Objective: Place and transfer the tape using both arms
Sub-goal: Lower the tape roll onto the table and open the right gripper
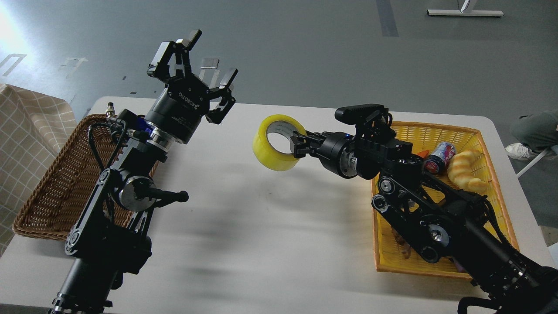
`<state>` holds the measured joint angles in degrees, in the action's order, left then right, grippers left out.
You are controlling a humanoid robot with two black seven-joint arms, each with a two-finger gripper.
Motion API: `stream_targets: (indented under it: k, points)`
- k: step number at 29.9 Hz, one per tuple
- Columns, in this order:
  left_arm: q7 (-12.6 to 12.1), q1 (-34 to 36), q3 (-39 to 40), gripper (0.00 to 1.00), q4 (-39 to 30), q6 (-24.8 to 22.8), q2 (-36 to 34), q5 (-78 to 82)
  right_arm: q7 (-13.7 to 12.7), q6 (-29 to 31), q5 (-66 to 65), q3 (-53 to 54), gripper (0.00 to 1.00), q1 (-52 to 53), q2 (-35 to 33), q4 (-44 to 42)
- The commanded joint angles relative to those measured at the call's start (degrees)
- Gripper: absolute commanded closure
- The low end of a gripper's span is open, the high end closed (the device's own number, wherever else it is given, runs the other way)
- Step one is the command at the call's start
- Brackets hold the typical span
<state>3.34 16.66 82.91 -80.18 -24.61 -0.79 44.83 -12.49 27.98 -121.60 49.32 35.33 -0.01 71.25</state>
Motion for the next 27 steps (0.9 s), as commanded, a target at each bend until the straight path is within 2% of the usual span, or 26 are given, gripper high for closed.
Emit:
stream_targets:
  k: [1, 27]
  points:
    - [0.0, -0.2, 0.3, 0.02, -0.1, 0.0, -0.1, 0.0, -0.8, 0.0, -0.3, -1.2, 1.0, -2.8, 0.0, -0.3]
    - [0.0, -2.8, 2.5, 0.02, -1.7, -0.4, -1.8, -0.1, -1.4, 0.0, -0.3, -1.9, 1.0, -8.1, 0.0, -0.3]
